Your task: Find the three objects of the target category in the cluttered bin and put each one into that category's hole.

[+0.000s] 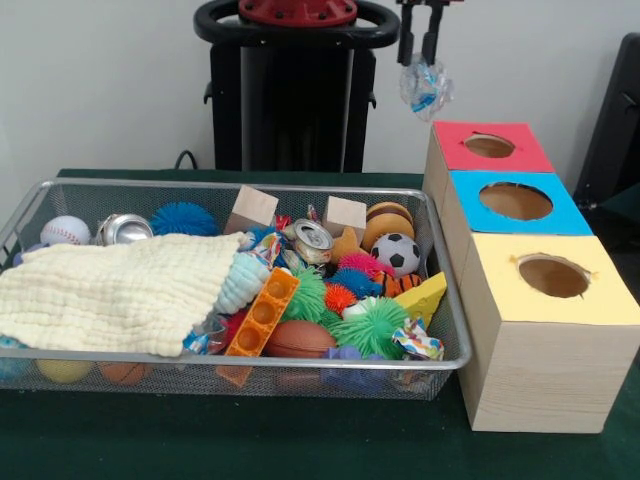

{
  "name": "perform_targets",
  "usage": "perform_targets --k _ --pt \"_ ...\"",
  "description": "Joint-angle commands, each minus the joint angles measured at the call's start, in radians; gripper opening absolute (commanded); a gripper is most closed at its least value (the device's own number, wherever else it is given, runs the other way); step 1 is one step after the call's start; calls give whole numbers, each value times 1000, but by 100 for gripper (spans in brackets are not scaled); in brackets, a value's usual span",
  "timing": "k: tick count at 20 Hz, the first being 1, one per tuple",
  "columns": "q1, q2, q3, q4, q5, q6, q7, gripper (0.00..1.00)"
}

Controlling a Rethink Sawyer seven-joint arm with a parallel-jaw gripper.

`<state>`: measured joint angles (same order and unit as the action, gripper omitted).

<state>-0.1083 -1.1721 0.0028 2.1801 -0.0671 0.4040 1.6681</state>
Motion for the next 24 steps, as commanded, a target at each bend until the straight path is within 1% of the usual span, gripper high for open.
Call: perform_targets --k 1,6,14,21,24 --pt "78 67 -80 -122 62 117 342 0" --pt "130 102 -96 -132 86 80 372 0" --pt "172 155 -113 -146 113 29 389 0" --pt "204 195 -123 -142 139 -23 401 0" --pt "234 214 -138 -152 152 -32 417 0"
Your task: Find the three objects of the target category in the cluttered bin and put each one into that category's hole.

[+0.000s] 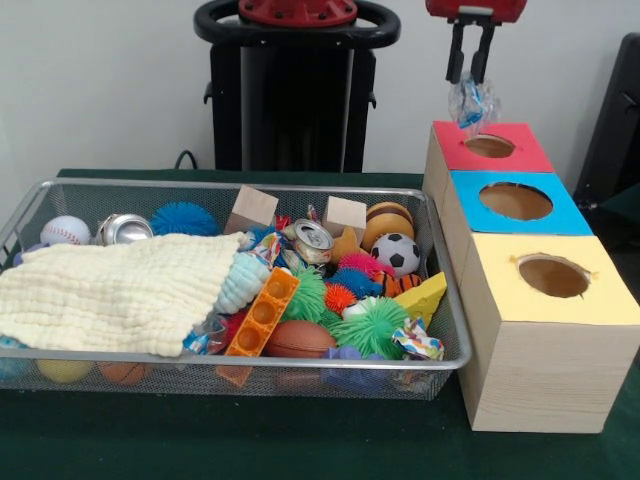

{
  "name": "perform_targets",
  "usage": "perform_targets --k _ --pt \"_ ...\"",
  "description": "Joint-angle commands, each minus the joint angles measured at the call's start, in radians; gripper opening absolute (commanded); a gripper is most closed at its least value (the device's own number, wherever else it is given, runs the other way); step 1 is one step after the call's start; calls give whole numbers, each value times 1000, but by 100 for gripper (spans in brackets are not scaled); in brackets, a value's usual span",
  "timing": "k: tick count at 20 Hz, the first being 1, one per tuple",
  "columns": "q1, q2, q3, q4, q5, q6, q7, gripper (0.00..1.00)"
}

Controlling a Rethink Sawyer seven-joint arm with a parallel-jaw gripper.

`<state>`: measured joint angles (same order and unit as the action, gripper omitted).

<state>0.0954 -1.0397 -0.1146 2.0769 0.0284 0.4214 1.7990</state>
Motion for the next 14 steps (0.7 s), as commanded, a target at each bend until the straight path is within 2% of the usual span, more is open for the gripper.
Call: perform_targets --k 1,8,14 --pt "38 82 -25 -49 61 -49 287 0" --pt "102 141 -56 -102 106 -50 302 0" --pt "96 173 -54 -135 140 -51 270 0"
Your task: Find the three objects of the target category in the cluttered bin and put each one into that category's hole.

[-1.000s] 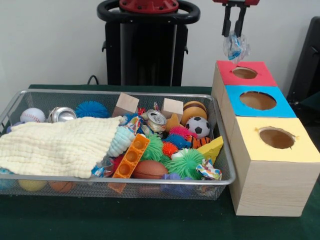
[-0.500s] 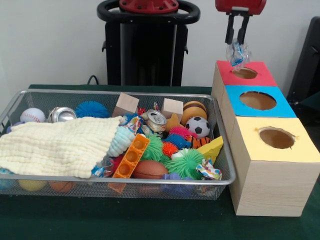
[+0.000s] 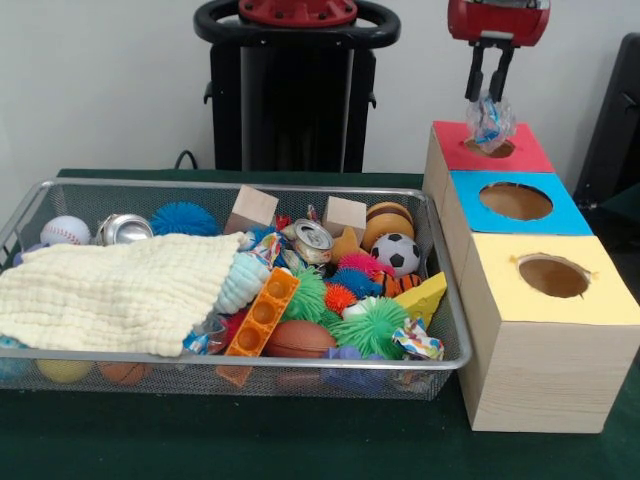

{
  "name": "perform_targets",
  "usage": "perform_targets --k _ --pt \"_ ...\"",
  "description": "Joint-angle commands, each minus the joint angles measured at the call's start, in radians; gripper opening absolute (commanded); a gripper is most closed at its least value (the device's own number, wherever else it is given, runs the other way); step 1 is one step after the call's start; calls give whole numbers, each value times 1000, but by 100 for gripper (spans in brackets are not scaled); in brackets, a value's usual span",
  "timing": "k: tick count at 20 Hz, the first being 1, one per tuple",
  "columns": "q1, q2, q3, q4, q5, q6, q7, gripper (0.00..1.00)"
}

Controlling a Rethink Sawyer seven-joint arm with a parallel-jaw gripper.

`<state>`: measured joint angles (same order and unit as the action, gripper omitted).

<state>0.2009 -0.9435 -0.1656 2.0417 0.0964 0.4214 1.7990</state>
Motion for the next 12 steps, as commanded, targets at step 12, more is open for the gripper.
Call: perform_targets --k 12 --pt "-15 71 -15 -142 97 20 233 0"
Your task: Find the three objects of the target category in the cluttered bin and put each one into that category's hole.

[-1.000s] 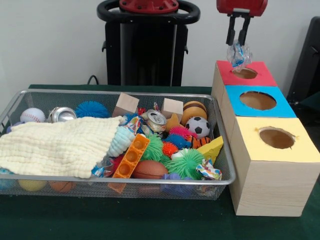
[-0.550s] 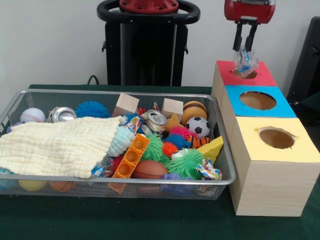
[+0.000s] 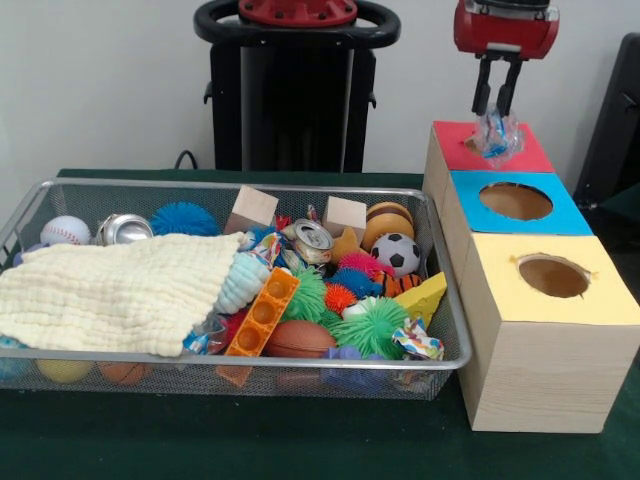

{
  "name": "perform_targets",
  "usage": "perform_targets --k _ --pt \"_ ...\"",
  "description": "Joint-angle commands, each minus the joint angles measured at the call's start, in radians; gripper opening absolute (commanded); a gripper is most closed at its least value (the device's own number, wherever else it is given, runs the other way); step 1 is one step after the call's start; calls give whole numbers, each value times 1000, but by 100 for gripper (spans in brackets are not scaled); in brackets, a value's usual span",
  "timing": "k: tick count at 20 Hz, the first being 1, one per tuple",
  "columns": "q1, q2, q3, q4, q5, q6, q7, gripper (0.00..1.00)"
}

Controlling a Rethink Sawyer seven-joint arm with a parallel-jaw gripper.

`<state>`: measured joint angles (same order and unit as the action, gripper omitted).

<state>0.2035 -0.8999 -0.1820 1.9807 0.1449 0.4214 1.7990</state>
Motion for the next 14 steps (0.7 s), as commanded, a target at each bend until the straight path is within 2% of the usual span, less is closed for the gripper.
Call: perform_targets --k 1,11,14 --pt "-18 26 1 -82 50 24 231 0" --pt "-4 63 -10 -129 61 28 230 0" --pt "-10 86 4 -134 68 -4 224 0"
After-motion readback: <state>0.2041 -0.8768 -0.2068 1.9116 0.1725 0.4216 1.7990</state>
